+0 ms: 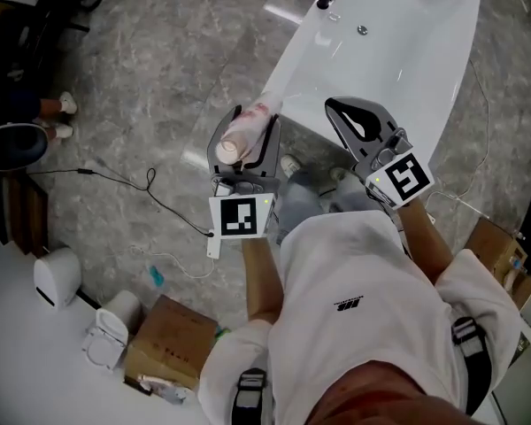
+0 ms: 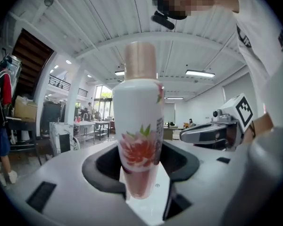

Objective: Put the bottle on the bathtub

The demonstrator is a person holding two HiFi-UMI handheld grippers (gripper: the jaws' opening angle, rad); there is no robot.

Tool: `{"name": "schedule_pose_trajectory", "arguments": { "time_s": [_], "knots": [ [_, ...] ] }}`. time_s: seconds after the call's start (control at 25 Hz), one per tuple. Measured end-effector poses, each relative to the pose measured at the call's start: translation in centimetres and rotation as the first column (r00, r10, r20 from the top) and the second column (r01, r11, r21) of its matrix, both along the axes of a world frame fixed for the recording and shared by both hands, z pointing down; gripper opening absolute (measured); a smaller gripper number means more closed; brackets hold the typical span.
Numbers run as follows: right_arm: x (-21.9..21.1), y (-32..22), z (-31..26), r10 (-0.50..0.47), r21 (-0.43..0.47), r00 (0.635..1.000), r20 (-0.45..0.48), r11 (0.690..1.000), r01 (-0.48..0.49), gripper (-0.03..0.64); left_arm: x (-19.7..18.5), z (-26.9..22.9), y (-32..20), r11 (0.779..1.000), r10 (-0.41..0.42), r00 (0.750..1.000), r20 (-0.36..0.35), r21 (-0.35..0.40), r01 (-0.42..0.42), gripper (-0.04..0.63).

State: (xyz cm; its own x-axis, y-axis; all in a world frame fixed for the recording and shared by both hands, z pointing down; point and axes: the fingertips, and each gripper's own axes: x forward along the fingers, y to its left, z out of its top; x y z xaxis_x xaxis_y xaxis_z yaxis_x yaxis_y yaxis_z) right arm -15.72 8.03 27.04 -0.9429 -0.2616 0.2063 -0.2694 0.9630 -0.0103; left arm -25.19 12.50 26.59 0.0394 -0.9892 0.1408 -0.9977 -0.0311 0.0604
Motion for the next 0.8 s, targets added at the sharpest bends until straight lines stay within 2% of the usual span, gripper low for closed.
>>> {"name": "schedule_pose_trajectory", "arguments": {
  "time_s": [0.28, 0.56, 0.8],
  "knots": [
    [-0.1, -3.5, 2.1, 0.137, -0.007, 0.991, -0.008, 0.991, -0.137, -0.005, -0.5, 2.7, -4.8, 0.992, 0.123, 0.992, -0.008, -0.027, -0.123, 0.230],
    [1.3, -6.5, 5.0, 0.220, -0.010, 0.975, -0.039, 0.975, -0.221, -0.005, 0.1, 5.3, -8.6, 0.980, 0.193, 0.981, -0.001, -0.051, -0.193, 0.230],
    [2.5, -9.5, 7.9, 0.248, -0.024, 0.967, -0.049, 0.968, -0.250, -0.005, 0.9, 7.8, -12.3, 0.975, 0.215, 0.977, 0.002, -0.057, -0.215, 0.230]
  ]
}}
